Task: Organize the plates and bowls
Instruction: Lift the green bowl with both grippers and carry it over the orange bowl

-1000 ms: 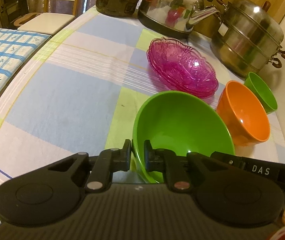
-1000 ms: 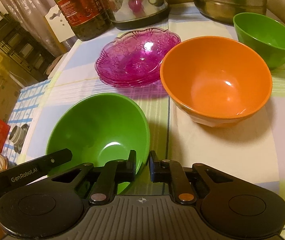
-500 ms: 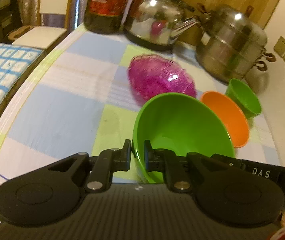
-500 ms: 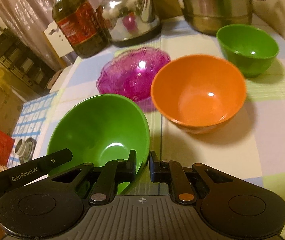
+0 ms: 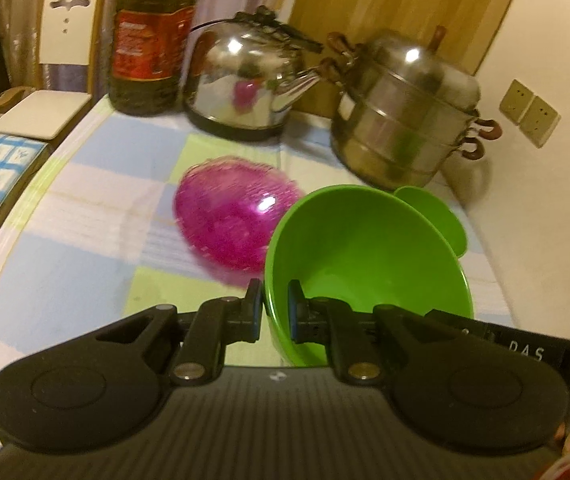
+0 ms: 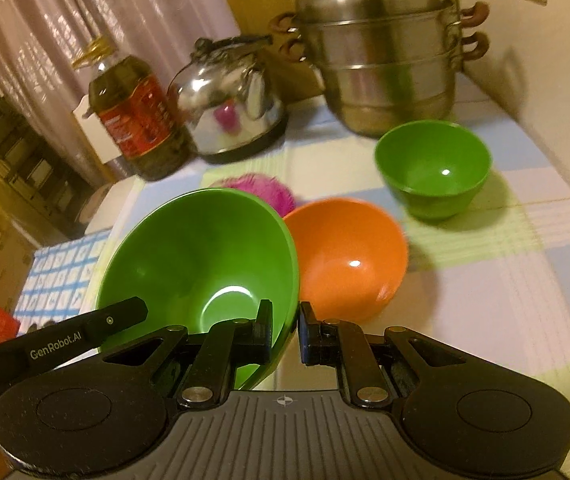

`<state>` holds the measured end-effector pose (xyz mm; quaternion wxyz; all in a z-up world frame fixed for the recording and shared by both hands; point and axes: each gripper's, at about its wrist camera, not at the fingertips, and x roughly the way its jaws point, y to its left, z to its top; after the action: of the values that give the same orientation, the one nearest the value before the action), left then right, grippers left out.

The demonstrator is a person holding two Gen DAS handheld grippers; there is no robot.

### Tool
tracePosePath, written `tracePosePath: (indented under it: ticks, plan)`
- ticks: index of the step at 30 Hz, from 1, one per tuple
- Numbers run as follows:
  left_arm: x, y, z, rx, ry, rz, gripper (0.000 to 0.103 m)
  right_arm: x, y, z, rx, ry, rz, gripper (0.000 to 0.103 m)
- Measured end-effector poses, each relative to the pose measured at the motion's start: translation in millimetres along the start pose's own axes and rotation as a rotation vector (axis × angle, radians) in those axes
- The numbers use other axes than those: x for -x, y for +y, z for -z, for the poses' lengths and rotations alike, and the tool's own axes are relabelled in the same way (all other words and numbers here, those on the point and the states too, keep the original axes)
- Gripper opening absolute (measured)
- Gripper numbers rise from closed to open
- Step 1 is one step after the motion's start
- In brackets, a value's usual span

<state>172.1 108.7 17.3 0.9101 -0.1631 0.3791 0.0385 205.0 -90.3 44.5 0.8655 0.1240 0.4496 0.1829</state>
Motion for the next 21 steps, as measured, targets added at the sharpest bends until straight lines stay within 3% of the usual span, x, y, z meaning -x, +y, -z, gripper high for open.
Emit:
tracePosePath:
  ticks: [7,21]
  plan:
    - [-23,-25,-12,-0.026,0.014,0.029,0.011,2,-25,-16,-0.031,-0.011,0.029,0.013]
    - [-78,-39,-20,-0.027,0.069,0.043,0.011,-33,-57,-33,-0.062,0.012,0.075,0.013]
